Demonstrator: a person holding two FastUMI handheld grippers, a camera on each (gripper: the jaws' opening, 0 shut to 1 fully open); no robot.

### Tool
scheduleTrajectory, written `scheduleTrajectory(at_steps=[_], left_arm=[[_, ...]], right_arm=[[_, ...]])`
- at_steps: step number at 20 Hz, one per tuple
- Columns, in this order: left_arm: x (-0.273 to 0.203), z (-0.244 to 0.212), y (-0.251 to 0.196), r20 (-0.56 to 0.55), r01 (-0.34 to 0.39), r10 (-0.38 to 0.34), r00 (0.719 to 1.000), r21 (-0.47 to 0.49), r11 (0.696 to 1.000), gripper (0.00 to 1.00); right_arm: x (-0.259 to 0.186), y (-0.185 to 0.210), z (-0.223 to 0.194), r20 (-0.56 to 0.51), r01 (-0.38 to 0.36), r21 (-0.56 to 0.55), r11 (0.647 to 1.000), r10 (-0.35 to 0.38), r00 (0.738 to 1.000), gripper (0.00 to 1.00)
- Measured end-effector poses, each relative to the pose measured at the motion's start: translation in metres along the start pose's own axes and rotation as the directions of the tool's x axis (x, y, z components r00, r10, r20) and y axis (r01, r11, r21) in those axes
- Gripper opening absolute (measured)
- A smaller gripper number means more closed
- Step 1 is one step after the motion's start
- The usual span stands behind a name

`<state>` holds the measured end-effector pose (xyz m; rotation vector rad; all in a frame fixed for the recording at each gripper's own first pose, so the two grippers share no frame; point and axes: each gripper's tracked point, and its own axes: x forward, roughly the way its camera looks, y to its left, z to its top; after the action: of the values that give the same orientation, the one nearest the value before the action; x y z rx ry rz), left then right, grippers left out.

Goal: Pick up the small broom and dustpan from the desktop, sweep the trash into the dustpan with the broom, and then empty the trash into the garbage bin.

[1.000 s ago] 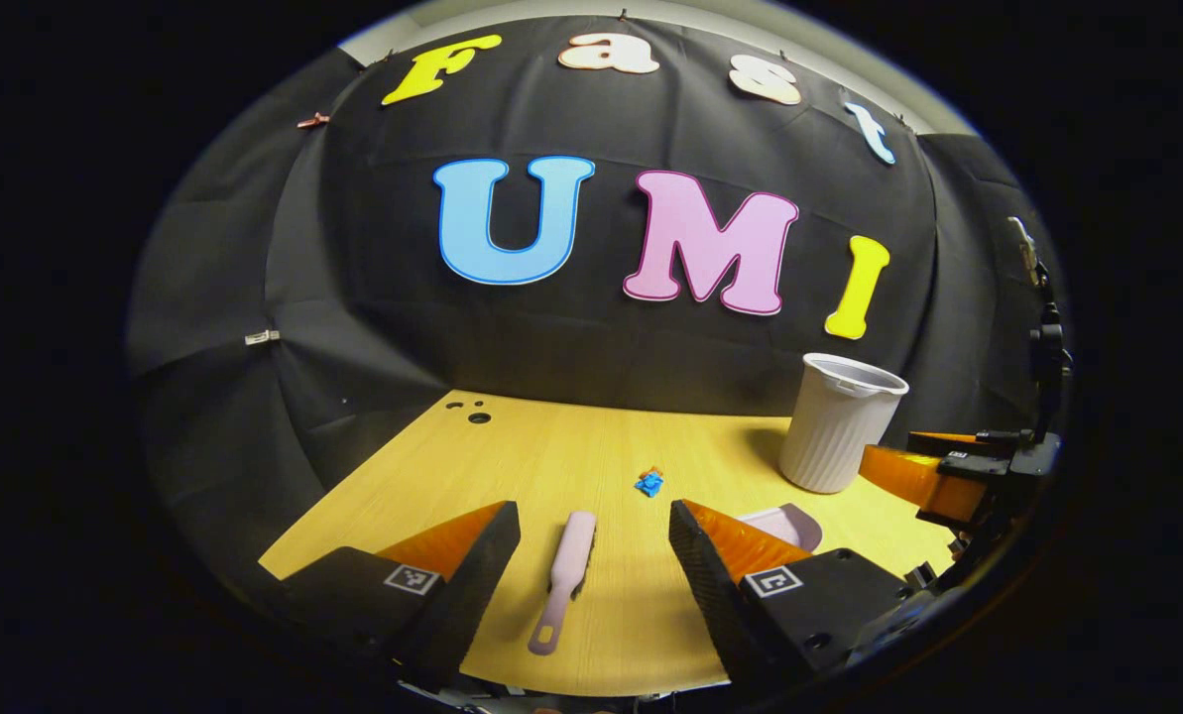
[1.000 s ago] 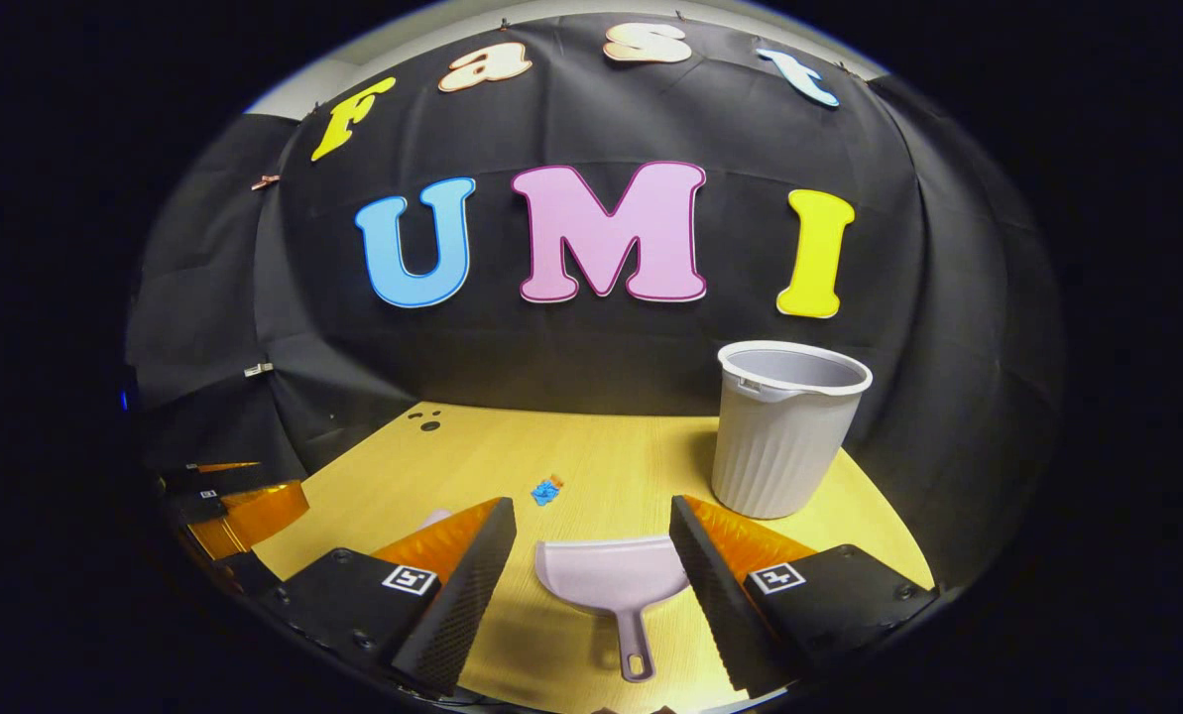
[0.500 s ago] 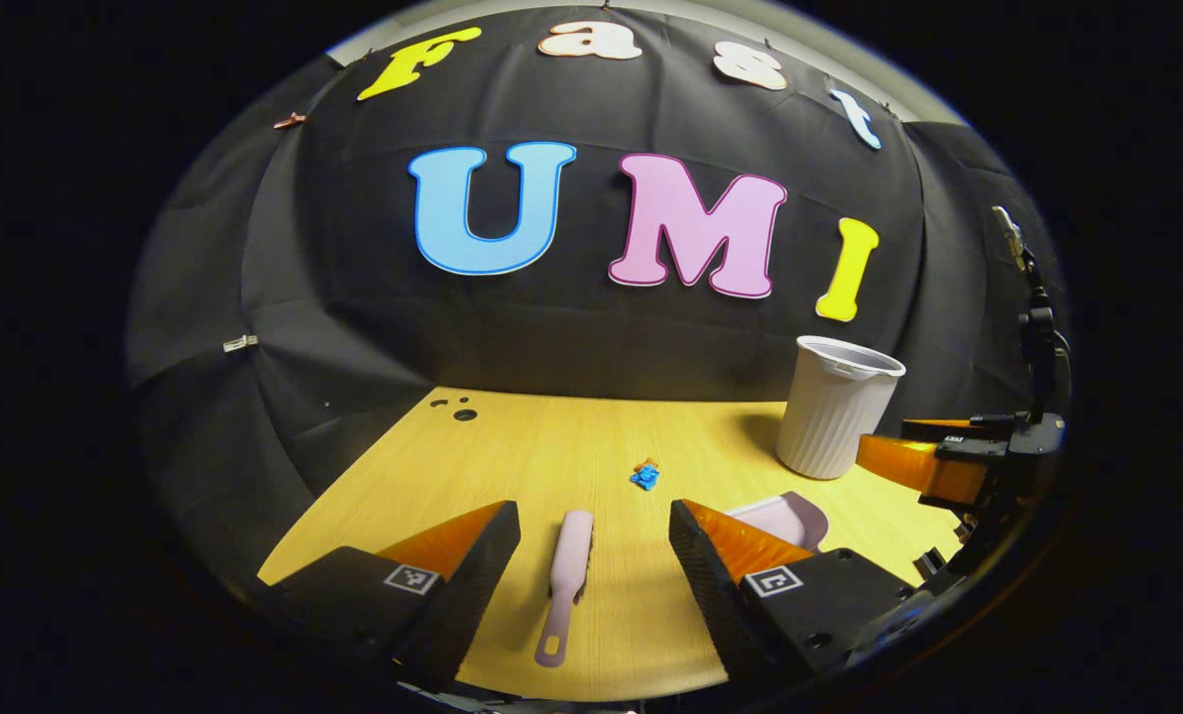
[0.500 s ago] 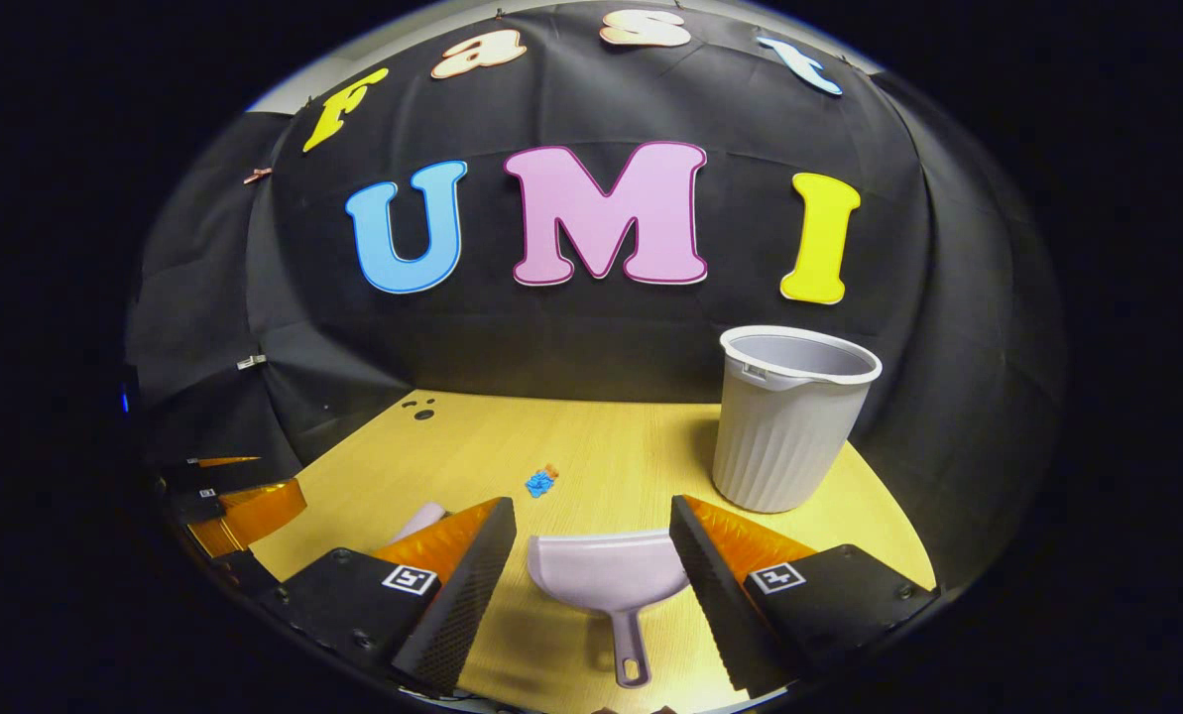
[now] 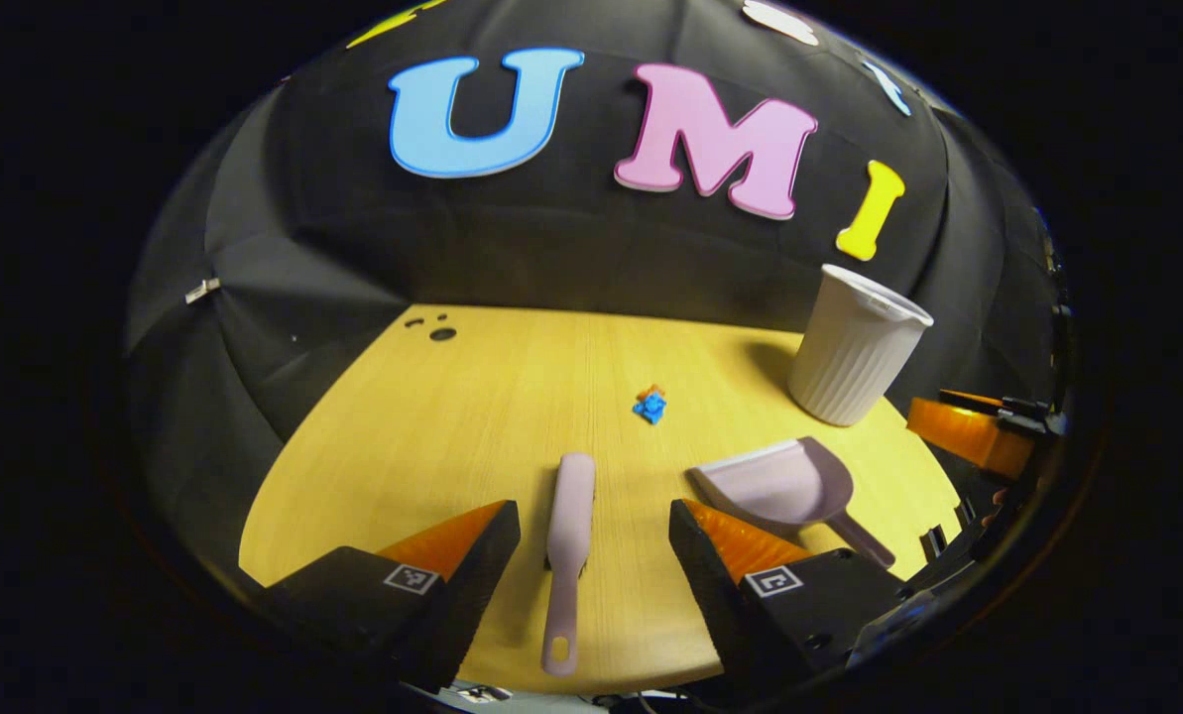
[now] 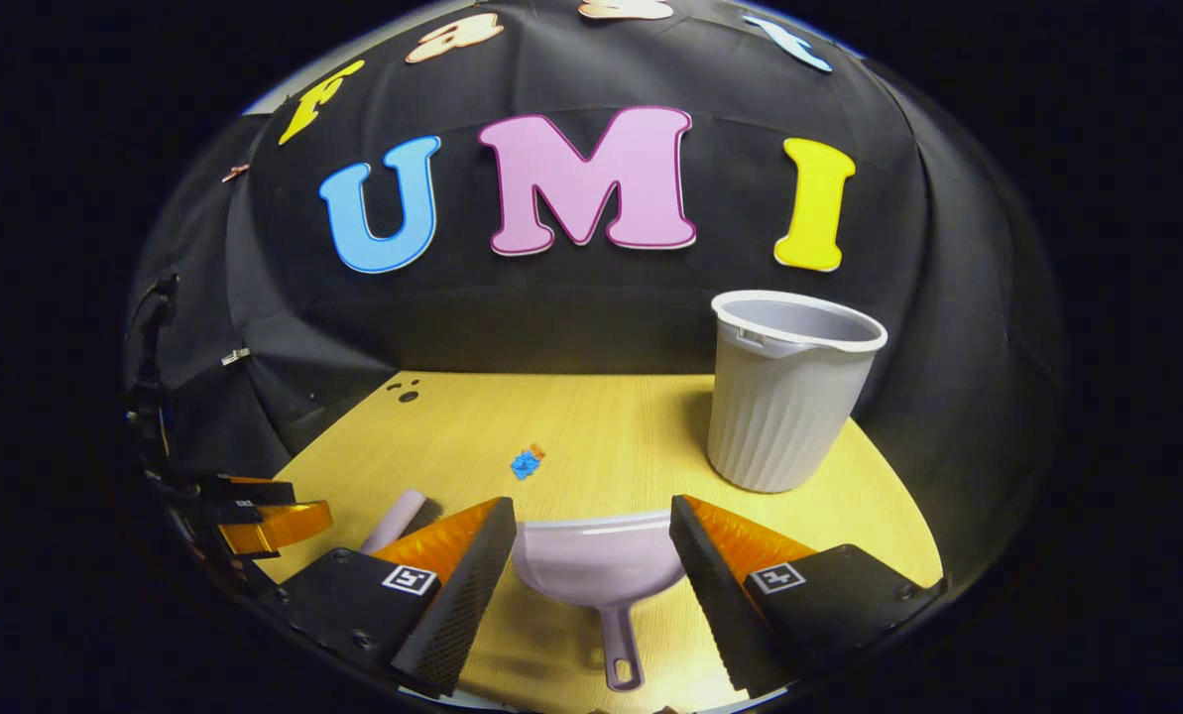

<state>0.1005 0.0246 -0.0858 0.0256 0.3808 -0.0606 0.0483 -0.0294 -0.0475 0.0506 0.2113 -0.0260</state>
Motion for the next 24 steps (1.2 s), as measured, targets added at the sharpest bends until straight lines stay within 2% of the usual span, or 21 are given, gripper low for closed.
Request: scheduleTrajectory(at_steps=[4, 6, 9, 13, 17, 19, 20, 23, 24], left_arm=[[0.037, -0.044, 0.016, -0.175, -0.016, 0.018, 0.984, 0.015, 1.000, 0.96], [0.058, -0.062, 0.016, -0.248, 0.005, -0.001, 0.969, 0.017, 1.000, 0.95], [0.080, -0.084, 0.024, -0.347, 0.006, 0.009, 0.938, 0.041, 0.999, 0.95], [0.095, -0.099, 0.027, -0.421, 0.008, 0.032, 0.907, 0.093, 0.996, 0.90], [0.103, -0.108, 0.026, -0.443, 0.000, 0.055, 0.895, 0.124, 0.992, 0.86], [0.105, -0.107, 0.022, -0.437, 0.000, 0.056, 0.897, 0.128, 0.992, 0.80], [0.102, -0.107, 0.021, -0.437, -0.004, 0.060, 0.897, 0.127, 0.992, 0.64], [0.107, -0.110, 0.018, -0.399, -0.023, 0.069, 0.914, 0.120, 0.993, 0.49], [0.103, -0.108, 0.017, -0.379, -0.027, 0.070, 0.923, 0.116, 0.993, 0.41]], right_arm=[[0.008, -0.011, -0.019, -0.061, 0.016, 0.019, 1.000, -0.015, 0.998, 0.98], [0.014, -0.016, -0.027, -0.092, 0.021, 0.031, 0.999, -0.018, 0.996, 0.99], [0.025, -0.023, -0.038, -0.136, 0.029, 0.054, 0.998, -0.021, 0.990, 0.98], [0.039, -0.024, -0.050, -0.188, 0.026, 0.067, 0.997, -0.013, 0.982, 0.99], [0.047, -0.022, -0.056, -0.209, 0.016, 0.062, 0.998, -0.002, 0.978, 0.99], [0.049, -0.020, -0.060, -0.222, 0.010, 0.064, 0.998, 0.005, 0.975, 0.99], [0.049, -0.020, -0.063, -0.228, 0.008, 0.065, 0.998, 0.007, 0.974, 0.99], [0.048, -0.019, -0.068, -0.241, 0.004, 0.067, 0.998, 0.012, 0.970, 0.99], [0.047, -0.018, -0.070, -0.250, 0.003, 0.064, 0.998, 0.013, 0.968, 0.99]])
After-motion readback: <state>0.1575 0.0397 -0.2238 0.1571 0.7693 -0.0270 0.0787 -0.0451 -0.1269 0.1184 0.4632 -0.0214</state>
